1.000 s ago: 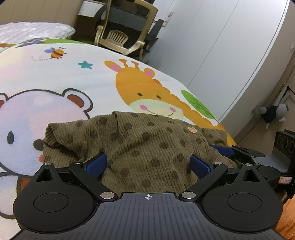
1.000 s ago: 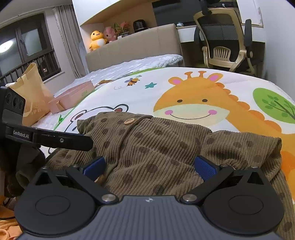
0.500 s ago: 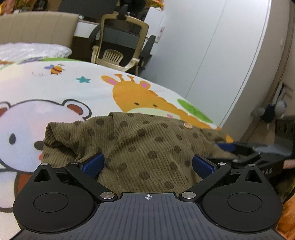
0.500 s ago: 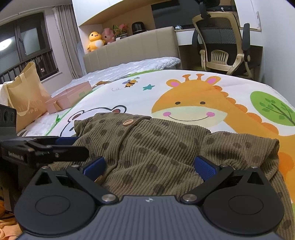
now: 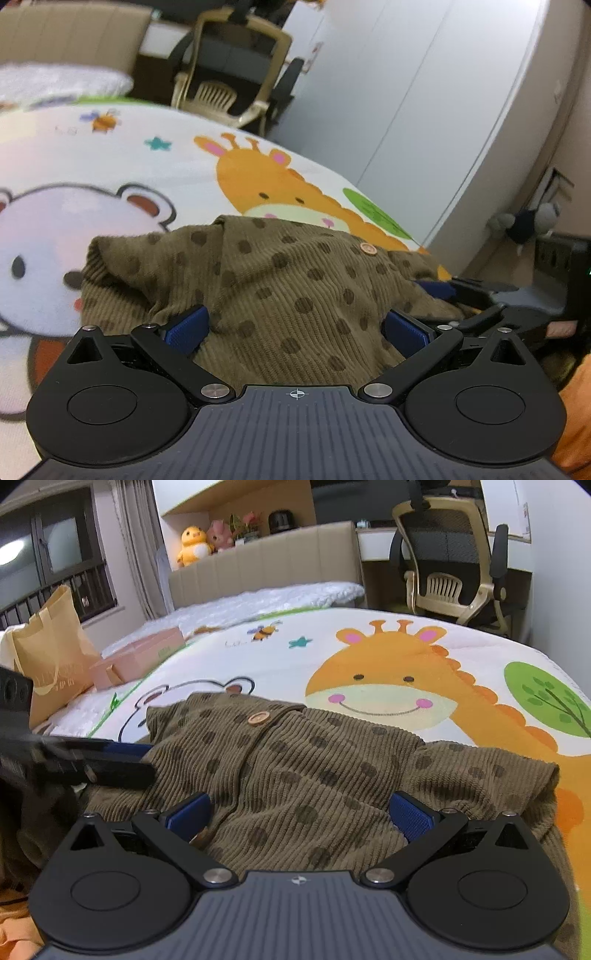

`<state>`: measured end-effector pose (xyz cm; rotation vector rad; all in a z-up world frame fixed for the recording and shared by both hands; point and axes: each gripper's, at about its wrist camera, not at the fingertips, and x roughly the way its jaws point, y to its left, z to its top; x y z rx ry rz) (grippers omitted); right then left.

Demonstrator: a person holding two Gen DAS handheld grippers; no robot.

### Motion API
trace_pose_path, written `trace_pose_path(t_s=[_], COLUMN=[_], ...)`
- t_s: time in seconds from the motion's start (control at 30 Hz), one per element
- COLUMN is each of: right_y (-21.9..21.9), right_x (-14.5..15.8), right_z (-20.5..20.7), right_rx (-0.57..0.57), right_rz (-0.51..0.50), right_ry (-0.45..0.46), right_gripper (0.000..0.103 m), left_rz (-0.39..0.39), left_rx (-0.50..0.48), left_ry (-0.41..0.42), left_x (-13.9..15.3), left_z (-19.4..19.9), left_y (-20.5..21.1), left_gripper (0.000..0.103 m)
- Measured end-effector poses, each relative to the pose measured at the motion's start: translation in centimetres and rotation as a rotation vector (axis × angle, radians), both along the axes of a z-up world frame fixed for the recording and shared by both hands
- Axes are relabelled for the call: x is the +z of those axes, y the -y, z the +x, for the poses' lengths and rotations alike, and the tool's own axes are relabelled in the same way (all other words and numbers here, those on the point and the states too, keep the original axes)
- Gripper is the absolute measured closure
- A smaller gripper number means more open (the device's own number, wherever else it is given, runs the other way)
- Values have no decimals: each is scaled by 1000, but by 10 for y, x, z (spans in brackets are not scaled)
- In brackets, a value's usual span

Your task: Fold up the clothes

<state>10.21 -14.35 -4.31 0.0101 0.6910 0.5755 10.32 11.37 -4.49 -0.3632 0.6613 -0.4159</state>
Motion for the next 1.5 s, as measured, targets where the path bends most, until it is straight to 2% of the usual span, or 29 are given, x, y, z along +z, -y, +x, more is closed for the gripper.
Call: trace_pose_path(t_s=[0.1, 0.23, 0.37, 0.47, 0.57, 0.63, 0.7, 0.73, 0.8, 0.83, 0.9, 0.97, 1.07, 1.17, 1.27, 1.37, 1.43, 1.5], right_y=[25, 79, 123, 124, 98, 79, 66, 62, 55, 52, 47, 43, 37, 26, 17, 11, 6, 1], right_x=[22, 43, 36, 21, 4, 3, 11, 16, 25, 27, 30, 29, 19, -2, 6, 31, 47, 54], right_z=[-11, -9, 16, 40, 67, 82, 102, 116, 143, 156, 180, 185, 167, 143, 123, 103, 87, 76], right_rx=[0, -187, -309, -306, -224, -205, -210, -223, -253, -276, -322, -340, -326, -299, -305, -290, -247, -187], right_rz=[33, 118, 312, 367, 305, 263, 243, 243, 236, 212, 134, 25, -182, -422, -545, -487, -381, -272], right_ry=[-10, -58, -231, -327, -389, -349, -258, -207, -111, -87, -79, -80, -1, 96, 210, 300, 312, 277], right_gripper=[0, 0, 0, 0, 0, 0, 0, 0, 0, 0, 0, 0, 0, 0, 0, 0, 0, 0], left_rz=[-97, -106, -149, -160, -157, -204, -226, -218, -152, -117, -96, -123, -106, -55, 37, 86, 87, 82], left_rx=[6, 30, 34, 19, 12, 19, 62, 96, 191, 240, 300, 266, 163, 35, 6, 13, 18, 19], left_ry=[-64, -124, -187, -220, -270, -294, -260, -230, -152, -126, -92, -46, -6, -47, -112, -112, -113, -114], left_x=[14, 27, 27, 21, 8, 3, 9, 13, 23, 28, 38, 48, 56, 41, 18, 6, 7, 7], left_z=[-5, -7, 11, 33, 64, 83, 101, 110, 128, 136, 145, 138, 118, 103, 100, 98, 96, 96], left_y=[-25, -52, -61, -54, -46, -50, -62, -69, -83, -90, -100, -99, -75, -36, -10, 0, 0, -2], left_gripper=[0, 0, 0, 0, 0, 0, 0, 0, 0, 0, 0, 0, 0, 0, 0, 0, 0, 0])
